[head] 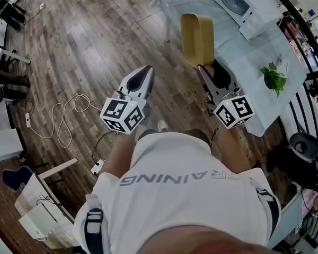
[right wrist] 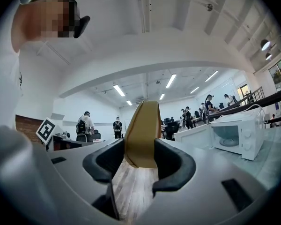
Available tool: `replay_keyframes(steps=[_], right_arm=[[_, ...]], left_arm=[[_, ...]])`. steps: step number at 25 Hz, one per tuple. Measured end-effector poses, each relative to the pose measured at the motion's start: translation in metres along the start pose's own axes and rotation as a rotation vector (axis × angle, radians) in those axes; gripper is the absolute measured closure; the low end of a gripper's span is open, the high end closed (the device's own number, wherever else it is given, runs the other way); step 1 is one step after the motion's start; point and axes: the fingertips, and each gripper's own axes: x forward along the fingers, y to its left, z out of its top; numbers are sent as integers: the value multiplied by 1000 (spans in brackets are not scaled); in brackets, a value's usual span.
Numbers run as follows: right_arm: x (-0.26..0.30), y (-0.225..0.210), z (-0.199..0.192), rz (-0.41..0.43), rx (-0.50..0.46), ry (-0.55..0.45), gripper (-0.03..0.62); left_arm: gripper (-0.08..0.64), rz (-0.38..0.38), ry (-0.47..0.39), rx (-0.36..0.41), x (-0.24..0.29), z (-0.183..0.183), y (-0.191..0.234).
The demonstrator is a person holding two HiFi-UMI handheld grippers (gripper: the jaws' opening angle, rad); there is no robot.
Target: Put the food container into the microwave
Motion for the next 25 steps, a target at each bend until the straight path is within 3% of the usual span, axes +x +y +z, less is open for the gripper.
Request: replay_keyframes(steps=[13, 25], right_arm=[[72, 20, -16, 52, -11, 61, 377], [135, -9, -8, 97, -7, 47, 377]], left_arm=[[512, 67, -22, -35, -14, 13, 71], [511, 106, -42, -18, 26, 39, 113]])
